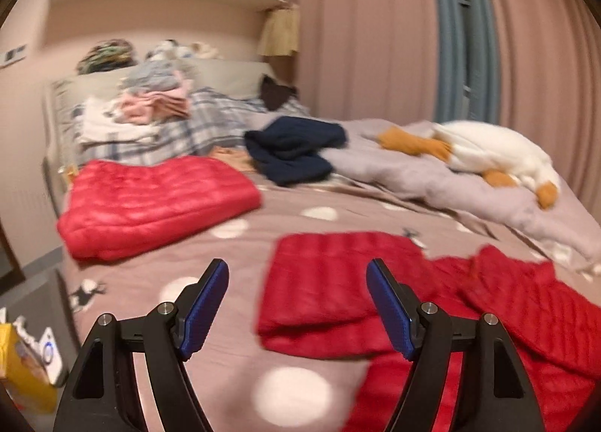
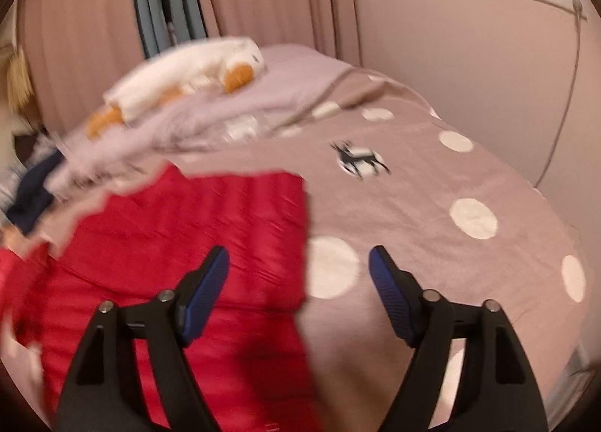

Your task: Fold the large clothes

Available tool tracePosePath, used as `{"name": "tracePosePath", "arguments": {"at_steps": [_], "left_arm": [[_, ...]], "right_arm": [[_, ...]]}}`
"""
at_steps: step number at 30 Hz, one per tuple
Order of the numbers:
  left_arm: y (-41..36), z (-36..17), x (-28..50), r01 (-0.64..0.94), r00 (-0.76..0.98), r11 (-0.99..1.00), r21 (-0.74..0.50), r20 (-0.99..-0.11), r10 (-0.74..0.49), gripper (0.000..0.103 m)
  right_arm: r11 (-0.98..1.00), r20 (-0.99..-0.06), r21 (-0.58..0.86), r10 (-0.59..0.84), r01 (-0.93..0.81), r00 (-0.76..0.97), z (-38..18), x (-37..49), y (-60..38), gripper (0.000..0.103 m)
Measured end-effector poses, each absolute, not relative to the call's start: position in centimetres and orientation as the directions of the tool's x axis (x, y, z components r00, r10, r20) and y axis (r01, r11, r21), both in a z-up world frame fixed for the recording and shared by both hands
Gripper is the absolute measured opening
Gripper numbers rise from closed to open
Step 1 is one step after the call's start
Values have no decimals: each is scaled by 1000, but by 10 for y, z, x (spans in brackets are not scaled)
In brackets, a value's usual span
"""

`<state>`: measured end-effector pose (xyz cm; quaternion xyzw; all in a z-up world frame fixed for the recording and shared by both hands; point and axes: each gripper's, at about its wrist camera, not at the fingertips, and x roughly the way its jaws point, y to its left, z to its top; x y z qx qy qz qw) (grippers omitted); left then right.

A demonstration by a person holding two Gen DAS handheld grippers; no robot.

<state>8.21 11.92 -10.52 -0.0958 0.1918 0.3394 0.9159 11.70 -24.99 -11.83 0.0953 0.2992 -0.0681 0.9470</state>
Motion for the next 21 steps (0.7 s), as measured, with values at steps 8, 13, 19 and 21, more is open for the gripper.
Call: {"name": "tracePosePath", "arguments": {"at_steps": [8, 13, 19, 21], "left_arm": [[172, -95, 50, -723, 654, 684, -96, -411, 635, 76], [196, -91, 26, -756, 636, 647, -102, -347, 689, 76], [226, -104, 26, -727, 670, 650, -219, -433, 603, 76], [226, -107, 31, -727, 666, 657, -199, -436, 605, 76]], "right_arm": [[989, -550, 141, 38, 48, 834, -92, 125, -154, 97], [951, -627, 252, 303, -181, 718, -112, 158, -52, 101], [844, -719, 424, 534, -329, 444, -161, 213, 89, 101], [847, -744, 460, 532, -267, 405, -180, 226, 114, 100]]}}
